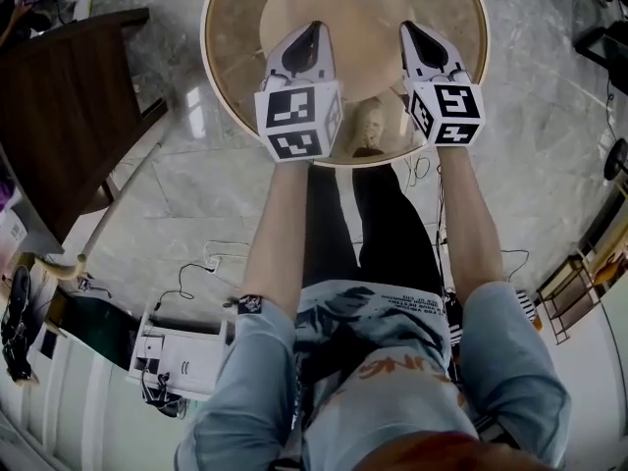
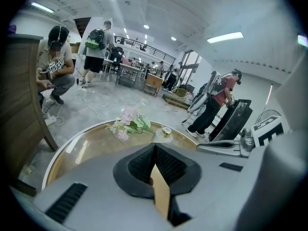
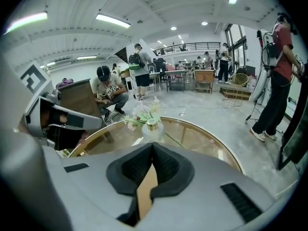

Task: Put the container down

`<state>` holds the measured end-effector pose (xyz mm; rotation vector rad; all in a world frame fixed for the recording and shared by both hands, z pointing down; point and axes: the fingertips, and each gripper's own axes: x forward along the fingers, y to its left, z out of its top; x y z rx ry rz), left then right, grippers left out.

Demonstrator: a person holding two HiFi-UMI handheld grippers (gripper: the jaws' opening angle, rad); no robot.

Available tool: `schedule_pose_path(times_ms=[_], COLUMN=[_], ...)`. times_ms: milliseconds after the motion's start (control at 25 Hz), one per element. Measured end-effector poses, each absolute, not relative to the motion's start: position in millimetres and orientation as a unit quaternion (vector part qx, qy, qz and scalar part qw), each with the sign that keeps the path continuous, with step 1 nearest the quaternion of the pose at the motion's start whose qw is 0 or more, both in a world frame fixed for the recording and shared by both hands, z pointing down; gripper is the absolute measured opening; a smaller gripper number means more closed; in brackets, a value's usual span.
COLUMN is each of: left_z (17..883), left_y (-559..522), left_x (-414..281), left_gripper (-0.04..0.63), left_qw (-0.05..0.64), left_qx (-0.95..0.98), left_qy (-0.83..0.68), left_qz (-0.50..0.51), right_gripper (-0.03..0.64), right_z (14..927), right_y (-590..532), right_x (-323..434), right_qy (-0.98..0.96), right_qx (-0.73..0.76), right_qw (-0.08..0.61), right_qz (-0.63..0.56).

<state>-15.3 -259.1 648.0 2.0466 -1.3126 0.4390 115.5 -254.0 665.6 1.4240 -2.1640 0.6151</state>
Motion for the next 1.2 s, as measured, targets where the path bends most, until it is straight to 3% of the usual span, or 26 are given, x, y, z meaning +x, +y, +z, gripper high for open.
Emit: schedule_pose_path(times_ms=[360, 680, 1200], left_z=[572.0, 469.4, 301.0], left_y=[-204.5, -172.0, -161.2], left_x=[0.7, -4.2, -2.2], left_gripper=[0.025, 0.025, 0.025], left_qw=[0.348, 0.361, 0.214], left_qx=[0.767, 0.734, 0.747], left_qy=[-0.53, -0.575, -0.629], left_qz=[0.101, 0.017, 0.03], right_gripper=[0.012, 0.012, 0.011], right_z=[579.9, 498.9, 320.1], right_y=[-187.7, -146.4, -168.2], right_x=[106.5, 148.8, 175.2], right_qy=[-0.821, -0.809, -0.814], right_qx=[0.47, 0.498, 0.547], right_qw=[0.174, 0.146, 0.076], right_qz=[0.275, 0.277, 0.178])
